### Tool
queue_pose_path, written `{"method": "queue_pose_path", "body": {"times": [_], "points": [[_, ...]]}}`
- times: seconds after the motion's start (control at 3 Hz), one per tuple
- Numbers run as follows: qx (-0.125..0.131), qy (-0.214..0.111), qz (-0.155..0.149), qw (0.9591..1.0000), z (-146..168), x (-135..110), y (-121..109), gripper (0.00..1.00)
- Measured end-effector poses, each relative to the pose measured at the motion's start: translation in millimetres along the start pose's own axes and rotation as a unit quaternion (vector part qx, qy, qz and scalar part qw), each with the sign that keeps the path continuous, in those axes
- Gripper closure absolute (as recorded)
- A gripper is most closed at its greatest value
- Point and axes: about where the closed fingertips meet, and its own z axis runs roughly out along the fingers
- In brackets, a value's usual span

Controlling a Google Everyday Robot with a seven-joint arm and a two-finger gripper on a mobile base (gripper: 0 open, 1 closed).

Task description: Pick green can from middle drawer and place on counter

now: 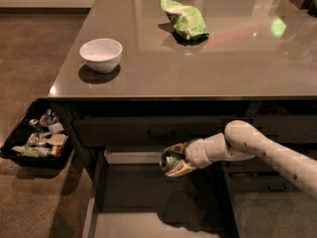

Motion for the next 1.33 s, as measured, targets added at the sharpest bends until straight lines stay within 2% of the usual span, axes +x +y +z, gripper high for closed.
{"method": "queue_pose_path", "body": {"times": [0.33, 0.67, 1.0, 1.33], "points": [[0.015, 0.022, 0.009, 0.9996, -22, -27, 13, 1.0], [0.013, 0.054, -0.004, 0.9985, -45, -98, 29, 1.0], [-0.023, 0.068, -0.1, 0.9924, -56, -171, 2, 1.0], [-0.024, 0.068, -0.099, 0.9924, -55, -170, 3, 1.0]]}}
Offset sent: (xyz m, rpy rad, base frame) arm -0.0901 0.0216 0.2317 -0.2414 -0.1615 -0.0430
